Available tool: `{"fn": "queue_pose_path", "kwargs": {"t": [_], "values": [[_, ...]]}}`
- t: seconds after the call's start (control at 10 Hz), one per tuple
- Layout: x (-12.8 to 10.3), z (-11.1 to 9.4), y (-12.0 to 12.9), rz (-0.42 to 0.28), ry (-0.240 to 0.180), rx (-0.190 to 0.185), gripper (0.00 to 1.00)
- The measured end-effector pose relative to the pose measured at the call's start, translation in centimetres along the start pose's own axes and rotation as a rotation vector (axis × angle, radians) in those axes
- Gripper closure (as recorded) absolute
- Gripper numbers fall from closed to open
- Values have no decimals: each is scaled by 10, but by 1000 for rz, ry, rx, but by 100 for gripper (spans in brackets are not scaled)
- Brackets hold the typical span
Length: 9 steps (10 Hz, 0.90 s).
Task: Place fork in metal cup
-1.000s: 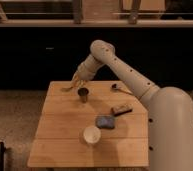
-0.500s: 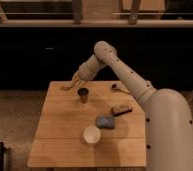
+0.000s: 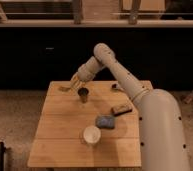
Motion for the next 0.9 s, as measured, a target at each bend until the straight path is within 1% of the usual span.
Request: {"fn": "queue_pose_path", "kwargs": {"t": [0.1, 0.2, 0.3, 0.6, 0.9], "values": [[0, 2, 0, 6, -16, 3, 100], [1, 4, 0, 15, -47, 11, 100], [3, 6, 2, 21, -66, 15, 100], [7, 9, 4, 40, -126, 47, 100], [11, 6, 2, 60, -158, 77, 100]]}}
